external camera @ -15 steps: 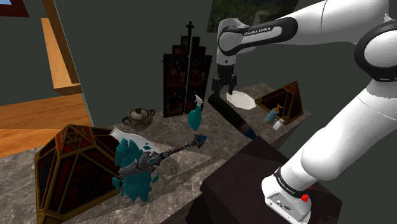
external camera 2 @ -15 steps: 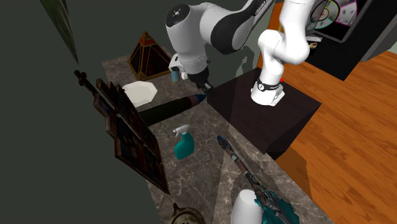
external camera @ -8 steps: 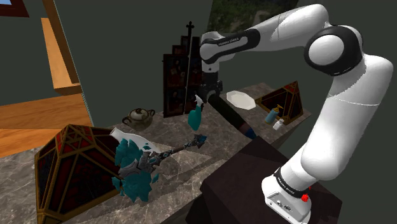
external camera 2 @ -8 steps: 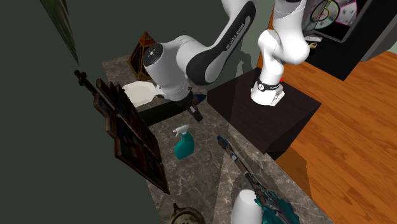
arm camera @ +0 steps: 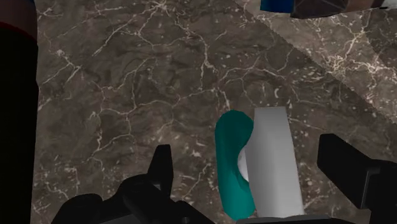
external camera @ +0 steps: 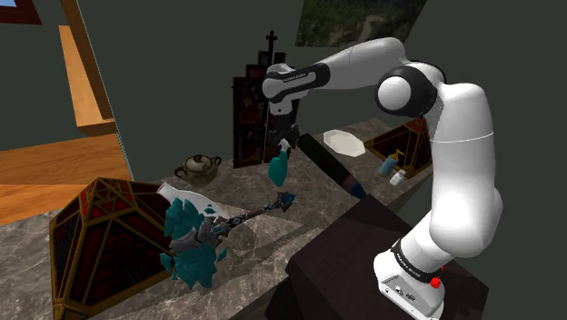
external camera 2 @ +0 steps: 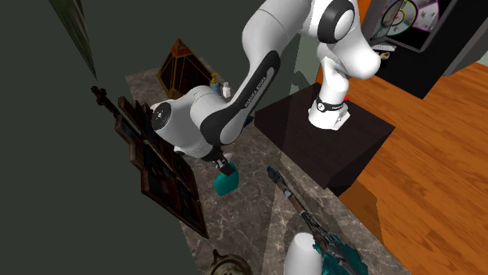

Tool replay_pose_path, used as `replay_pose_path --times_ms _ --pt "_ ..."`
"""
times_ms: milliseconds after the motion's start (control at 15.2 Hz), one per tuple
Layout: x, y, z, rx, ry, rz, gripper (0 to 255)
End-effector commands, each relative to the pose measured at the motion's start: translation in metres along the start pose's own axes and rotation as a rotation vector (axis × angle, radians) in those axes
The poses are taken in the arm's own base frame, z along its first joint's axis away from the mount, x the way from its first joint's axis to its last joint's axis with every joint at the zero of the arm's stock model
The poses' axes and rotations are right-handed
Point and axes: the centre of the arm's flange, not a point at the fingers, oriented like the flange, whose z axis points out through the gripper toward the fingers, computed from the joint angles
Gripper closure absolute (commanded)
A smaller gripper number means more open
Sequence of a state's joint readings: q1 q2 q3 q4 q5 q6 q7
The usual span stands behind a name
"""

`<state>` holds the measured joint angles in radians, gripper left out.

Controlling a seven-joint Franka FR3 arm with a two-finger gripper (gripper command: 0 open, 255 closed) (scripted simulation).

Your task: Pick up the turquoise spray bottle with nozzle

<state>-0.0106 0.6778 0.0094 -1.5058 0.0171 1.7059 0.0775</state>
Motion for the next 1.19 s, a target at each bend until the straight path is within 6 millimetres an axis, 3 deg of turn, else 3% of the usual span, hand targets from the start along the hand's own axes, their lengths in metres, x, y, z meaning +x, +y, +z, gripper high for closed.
replay_pose_path --times_ms 0,132,726,792,858,924,990,1122 --pt "0.027 -0.002 0.011 0.003 -0.022 -0.003 0" --pt "0.046 -0.005 0.021 0.005 -0.037 -0.005 0" --pt "0.064 -0.005 0.056 0.005 -0.037 -0.005 0" --pt "0.067 -0.006 0.05 0.005 -0.038 -0.005 255" --pt "0.062 -0.003 0.048 0.005 -0.038 -0.005 255" --pt "0.044 -0.014 0.055 0.005 -0.038 -0.005 255" --pt "0.055 -0.012 0.044 0.006 -0.039 -0.006 255" --pt "0.064 -0.011 0.049 0.006 -0.038 -0.006 255"
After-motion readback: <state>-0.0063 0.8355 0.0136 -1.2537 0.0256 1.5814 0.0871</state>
